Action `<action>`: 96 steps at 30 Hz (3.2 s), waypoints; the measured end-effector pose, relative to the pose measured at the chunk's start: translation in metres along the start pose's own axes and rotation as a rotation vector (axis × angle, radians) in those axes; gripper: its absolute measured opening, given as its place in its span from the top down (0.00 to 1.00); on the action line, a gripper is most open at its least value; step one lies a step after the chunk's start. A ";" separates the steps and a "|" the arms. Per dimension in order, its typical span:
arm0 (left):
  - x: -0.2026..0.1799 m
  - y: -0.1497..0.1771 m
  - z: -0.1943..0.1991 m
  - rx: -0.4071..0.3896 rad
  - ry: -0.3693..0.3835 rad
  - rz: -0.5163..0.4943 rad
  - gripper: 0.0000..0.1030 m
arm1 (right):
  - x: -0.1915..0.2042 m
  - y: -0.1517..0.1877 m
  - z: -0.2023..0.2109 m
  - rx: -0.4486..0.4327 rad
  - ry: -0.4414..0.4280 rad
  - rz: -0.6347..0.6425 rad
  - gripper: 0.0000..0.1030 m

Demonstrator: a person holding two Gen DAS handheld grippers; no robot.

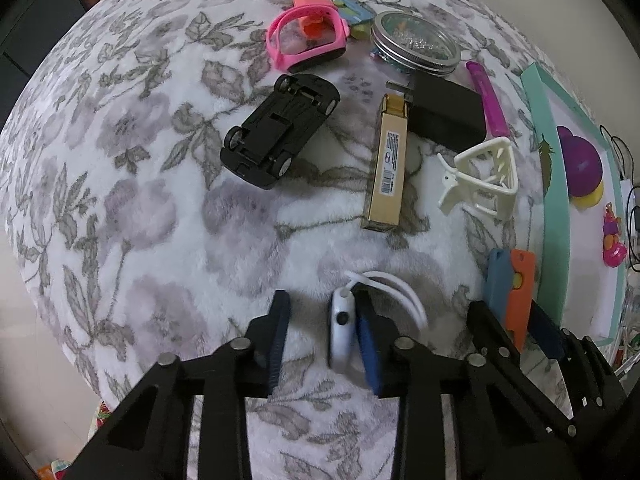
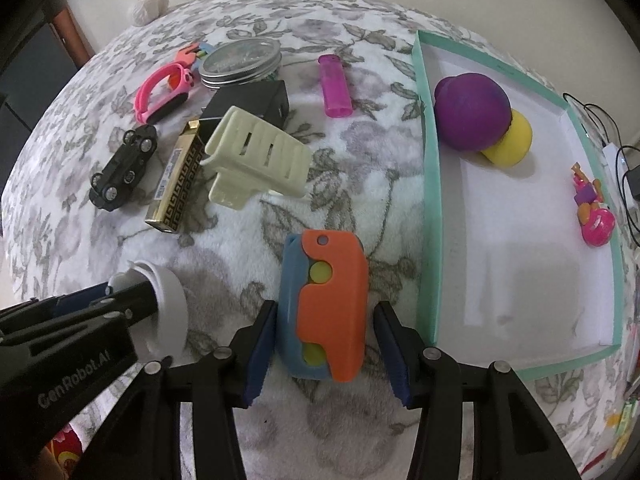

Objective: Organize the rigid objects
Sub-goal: 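Close the left tool on the earbud case while the right tool grips the orange-and-blue toy, then carry both held items over the teal tray and lower them inside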

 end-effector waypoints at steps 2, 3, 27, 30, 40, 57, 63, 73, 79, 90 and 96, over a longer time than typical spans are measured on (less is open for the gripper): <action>0.001 -0.001 0.000 -0.006 0.017 0.000 0.77 | -0.001 0.000 0.001 0.001 -0.003 -0.004 0.56; 0.002 -0.002 0.000 -0.008 0.026 0.003 0.80 | -0.001 0.001 0.001 0.002 -0.006 -0.005 0.56; 0.005 -0.011 0.059 -0.139 0.094 0.005 0.87 | -0.009 -0.001 0.009 0.008 -0.059 -0.072 0.57; 0.010 -0.014 0.074 -0.174 0.098 0.010 0.87 | -0.013 -0.003 0.018 -0.006 -0.082 -0.090 0.57; 0.004 -0.019 0.110 -0.349 0.114 0.005 0.87 | -0.041 -0.021 0.076 -0.192 -0.107 -0.187 0.57; -0.094 -0.042 0.128 -0.405 0.168 -0.191 0.87 | -0.148 -0.026 0.116 -0.407 0.058 -0.400 0.57; -0.135 -0.051 0.130 -0.420 0.181 -0.273 0.87 | -0.190 -0.022 0.117 -0.426 0.117 -0.491 0.57; -0.181 -0.046 0.088 -0.371 0.225 -0.351 0.87 | -0.218 -0.016 0.090 -0.378 0.206 -0.524 0.57; -0.200 -0.039 0.051 -0.311 0.196 -0.393 0.87 | -0.224 -0.012 0.063 -0.305 0.218 -0.520 0.57; -0.203 -0.034 0.017 -0.218 0.160 -0.408 0.87 | -0.223 -0.004 0.030 -0.195 0.223 -0.508 0.56; -0.205 -0.032 0.008 -0.195 0.146 -0.413 0.87 | -0.221 -0.001 0.021 -0.164 0.222 -0.505 0.56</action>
Point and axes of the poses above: each gripper's, at about its wrist camera, not at the fingertips, and z roughly against the way its jaws point, x to its left, y to its underside, the point moved 2 cm from there along -z, roughly the way its jaws point, and after that the axes turned 11 degrees about -z, right-handed, at the moved point
